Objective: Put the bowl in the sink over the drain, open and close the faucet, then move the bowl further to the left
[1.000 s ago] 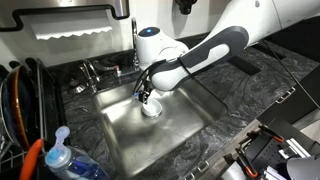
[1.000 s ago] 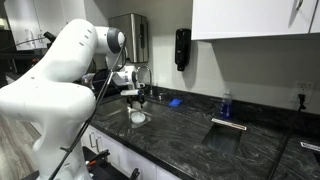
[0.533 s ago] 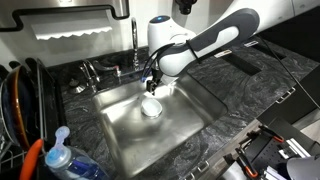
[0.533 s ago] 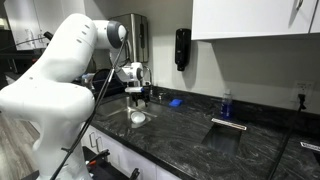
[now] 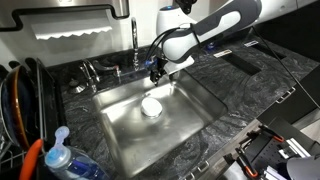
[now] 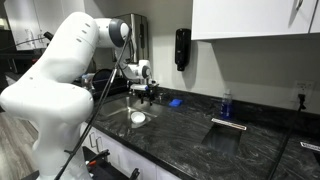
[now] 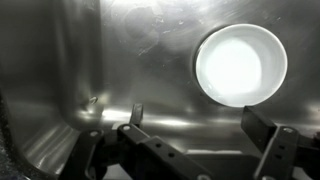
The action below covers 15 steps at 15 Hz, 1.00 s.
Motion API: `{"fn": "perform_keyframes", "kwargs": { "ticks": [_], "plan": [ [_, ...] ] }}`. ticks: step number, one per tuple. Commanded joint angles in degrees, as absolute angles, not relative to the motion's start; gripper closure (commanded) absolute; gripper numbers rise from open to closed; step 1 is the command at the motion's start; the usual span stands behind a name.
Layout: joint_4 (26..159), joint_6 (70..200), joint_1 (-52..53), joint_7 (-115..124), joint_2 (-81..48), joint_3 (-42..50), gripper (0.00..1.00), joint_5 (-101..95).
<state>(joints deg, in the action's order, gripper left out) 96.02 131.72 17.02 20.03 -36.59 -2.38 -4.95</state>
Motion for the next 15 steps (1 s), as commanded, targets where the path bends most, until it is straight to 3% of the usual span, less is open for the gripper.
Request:
{"fn": "perform_keyframes", "kwargs": {
  "ticks": [1,9,15],
  "plan": [
    [95.96,131.17,15.26,19.27,-35.13,-2.79,0.0,-3.05],
    [95.39,132.92,16.27,19.74,-36.0,-1.84,0.0,-4.85],
    [97.18,147.89,12.22,6.95,-35.3,-2.11,0.0,-8.11]
  ]
}}
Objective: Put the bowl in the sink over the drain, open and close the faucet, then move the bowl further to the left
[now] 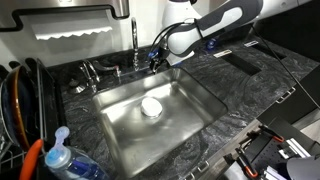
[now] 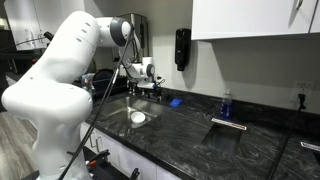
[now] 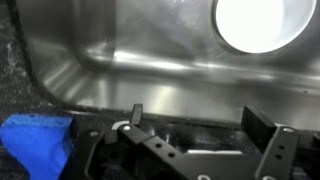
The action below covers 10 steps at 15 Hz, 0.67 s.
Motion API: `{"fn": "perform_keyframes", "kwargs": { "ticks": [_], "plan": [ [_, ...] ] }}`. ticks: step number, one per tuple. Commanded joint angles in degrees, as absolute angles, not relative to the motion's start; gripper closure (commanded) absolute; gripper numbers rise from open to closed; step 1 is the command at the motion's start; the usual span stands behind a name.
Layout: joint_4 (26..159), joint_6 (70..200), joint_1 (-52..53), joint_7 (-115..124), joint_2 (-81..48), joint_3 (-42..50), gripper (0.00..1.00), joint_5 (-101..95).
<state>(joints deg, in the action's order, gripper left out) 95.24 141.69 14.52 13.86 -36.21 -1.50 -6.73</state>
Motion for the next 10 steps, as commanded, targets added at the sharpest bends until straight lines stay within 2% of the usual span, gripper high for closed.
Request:
{"fn": "perform_keyframes", "kwargs": {
  "ticks": [1,10],
  "plan": [
    [97.31,149.33,11.45,3.84,-35.4,-2.53,0.0,-8.62],
    [98.76,153.86,1.26,-28.01,-35.55,-12.52,0.0,-7.5]
  ]
}}
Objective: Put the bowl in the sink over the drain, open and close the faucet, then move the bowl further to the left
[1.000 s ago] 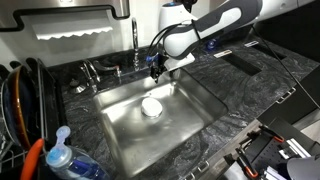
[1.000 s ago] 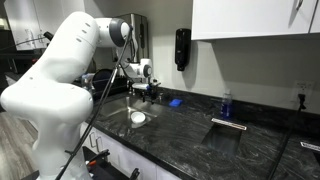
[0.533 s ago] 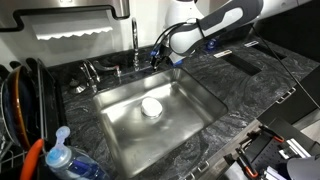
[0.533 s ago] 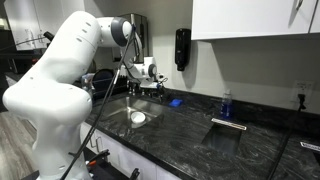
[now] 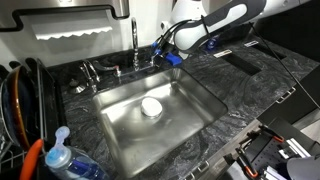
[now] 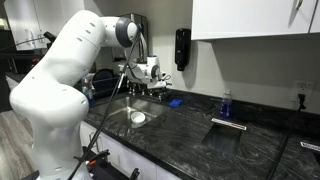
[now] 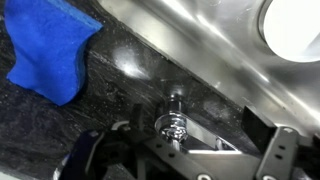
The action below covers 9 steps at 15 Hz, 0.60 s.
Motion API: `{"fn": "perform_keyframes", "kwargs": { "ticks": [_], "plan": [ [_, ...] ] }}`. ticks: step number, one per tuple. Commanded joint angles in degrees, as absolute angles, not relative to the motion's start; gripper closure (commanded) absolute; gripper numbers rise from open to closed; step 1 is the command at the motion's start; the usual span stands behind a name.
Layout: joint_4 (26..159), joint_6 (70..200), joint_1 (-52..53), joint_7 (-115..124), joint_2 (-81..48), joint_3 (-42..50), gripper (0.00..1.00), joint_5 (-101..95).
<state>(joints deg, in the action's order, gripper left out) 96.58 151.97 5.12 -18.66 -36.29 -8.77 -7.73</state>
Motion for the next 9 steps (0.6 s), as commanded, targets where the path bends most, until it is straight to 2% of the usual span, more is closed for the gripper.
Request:
{"fn": "perform_keyframes", "kwargs": {
  "ticks": [1,7,9],
  "plan": [
    [98.5,153.87,0.36,-31.34,-35.96,-13.32,0.0,-7.89],
    [99.3,156.38,-2.22,-48.68,-36.46,-15.39,0.0,-10.5],
    [97.77,154.28,-0.26,-45.6,-36.57,-13.6,0.0,-9.32]
  ]
}}
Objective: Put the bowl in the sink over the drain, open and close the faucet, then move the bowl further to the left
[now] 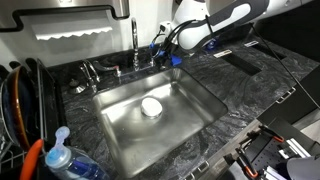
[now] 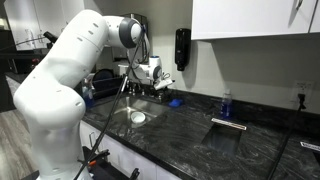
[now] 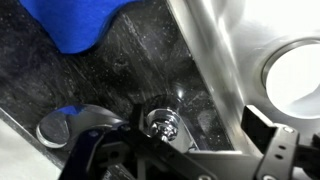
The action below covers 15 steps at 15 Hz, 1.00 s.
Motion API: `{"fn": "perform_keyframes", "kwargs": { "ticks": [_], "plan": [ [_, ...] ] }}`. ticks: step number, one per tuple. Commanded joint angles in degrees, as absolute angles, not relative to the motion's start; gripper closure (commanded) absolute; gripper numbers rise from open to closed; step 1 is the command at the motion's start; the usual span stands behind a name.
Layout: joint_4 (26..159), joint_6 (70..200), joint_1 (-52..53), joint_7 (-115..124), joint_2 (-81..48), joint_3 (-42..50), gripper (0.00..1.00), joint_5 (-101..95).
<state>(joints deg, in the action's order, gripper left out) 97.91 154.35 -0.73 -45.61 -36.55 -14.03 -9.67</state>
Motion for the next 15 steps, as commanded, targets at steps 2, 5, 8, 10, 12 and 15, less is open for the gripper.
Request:
{"fn": "perform_keyframes", "kwargs": {
  "ticks": [2,5,8,10,12,15],
  "plan": [
    [98.03,154.78,-0.35,-46.95,-36.57,-13.7,0.0,-9.44],
    [98.09,154.91,-0.34,-47.13,-36.57,-13.81,0.0,-9.48],
    [98.49,158.19,-1.44,-50.69,-35.43,-14.33,0.0,-10.86],
    [98.1,159.18,-1.67,-53.16,-35.27,-14.23,0.0,-12.02],
    [97.45,159.66,-2.0,-56.02,-35.49,-14.58,0.0,-12.37],
    [96.3,159.79,-2.12,-60.68,-35.94,-14.76,0.0,-12.66]
  ]
}}
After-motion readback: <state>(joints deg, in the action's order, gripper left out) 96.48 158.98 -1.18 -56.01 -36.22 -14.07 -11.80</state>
